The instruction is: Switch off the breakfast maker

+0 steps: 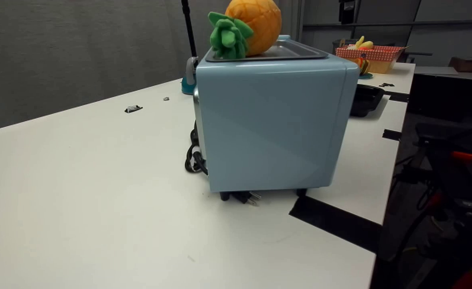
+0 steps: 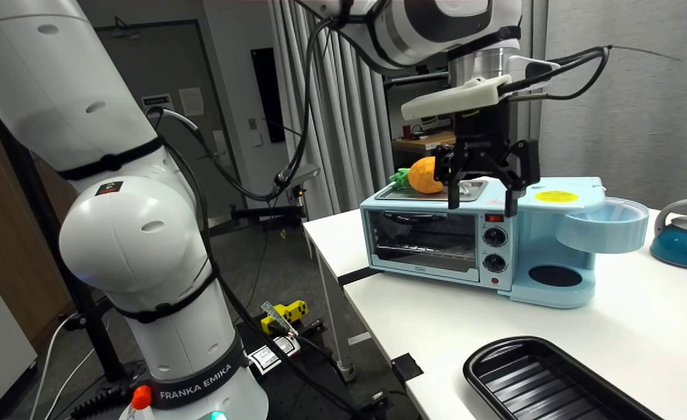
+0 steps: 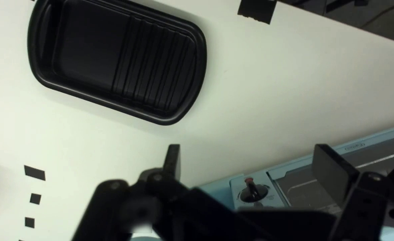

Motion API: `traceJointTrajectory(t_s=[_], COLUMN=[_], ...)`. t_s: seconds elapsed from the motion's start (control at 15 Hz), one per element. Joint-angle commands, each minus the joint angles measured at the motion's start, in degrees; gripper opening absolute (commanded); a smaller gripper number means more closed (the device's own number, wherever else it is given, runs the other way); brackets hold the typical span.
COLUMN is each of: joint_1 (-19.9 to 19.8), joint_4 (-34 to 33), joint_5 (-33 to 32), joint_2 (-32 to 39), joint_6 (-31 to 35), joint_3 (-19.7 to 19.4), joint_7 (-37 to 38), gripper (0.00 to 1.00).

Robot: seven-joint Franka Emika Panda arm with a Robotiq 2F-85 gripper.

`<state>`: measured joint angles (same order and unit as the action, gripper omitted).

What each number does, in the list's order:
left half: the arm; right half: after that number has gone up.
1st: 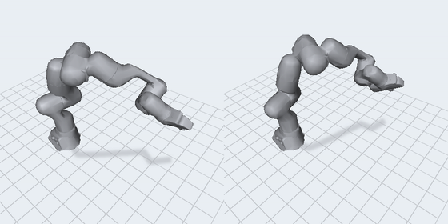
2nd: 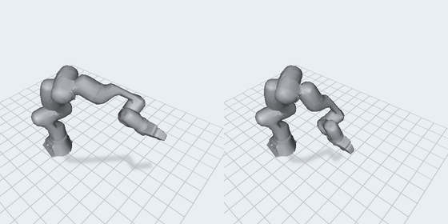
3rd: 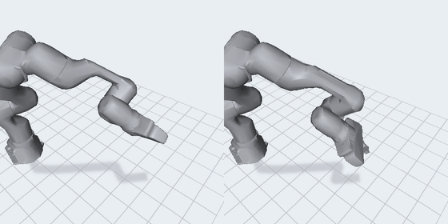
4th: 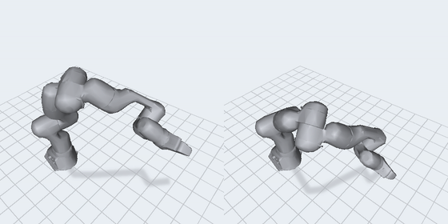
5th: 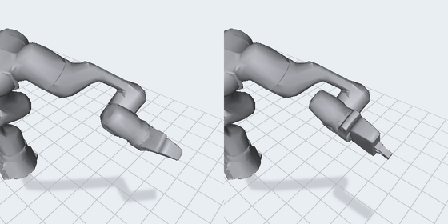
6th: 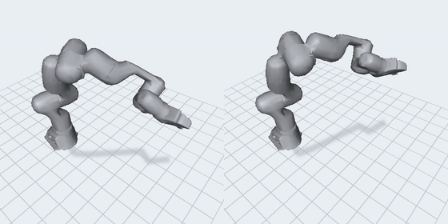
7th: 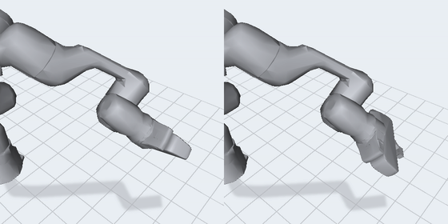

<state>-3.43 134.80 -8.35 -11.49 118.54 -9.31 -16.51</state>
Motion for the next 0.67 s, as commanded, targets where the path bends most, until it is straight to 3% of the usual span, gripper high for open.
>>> traceJointTrajectory(t_s=[0.0,0.33,0.6], joint_1=[-0.71,-0.44,-0.32], joint_4=[-4.52,-4.26,-3.67], joint_5=[-4.44,-8.48,-7.46], joint_2=[4.10,6.72,8.14], joint_6=[-4.91,-1.43,0.90], joint_3=[0.83,1.90,2.67], joint_7=[-5.35,-5.58,-6.27], gripper=[1.00,1.00,1.00])
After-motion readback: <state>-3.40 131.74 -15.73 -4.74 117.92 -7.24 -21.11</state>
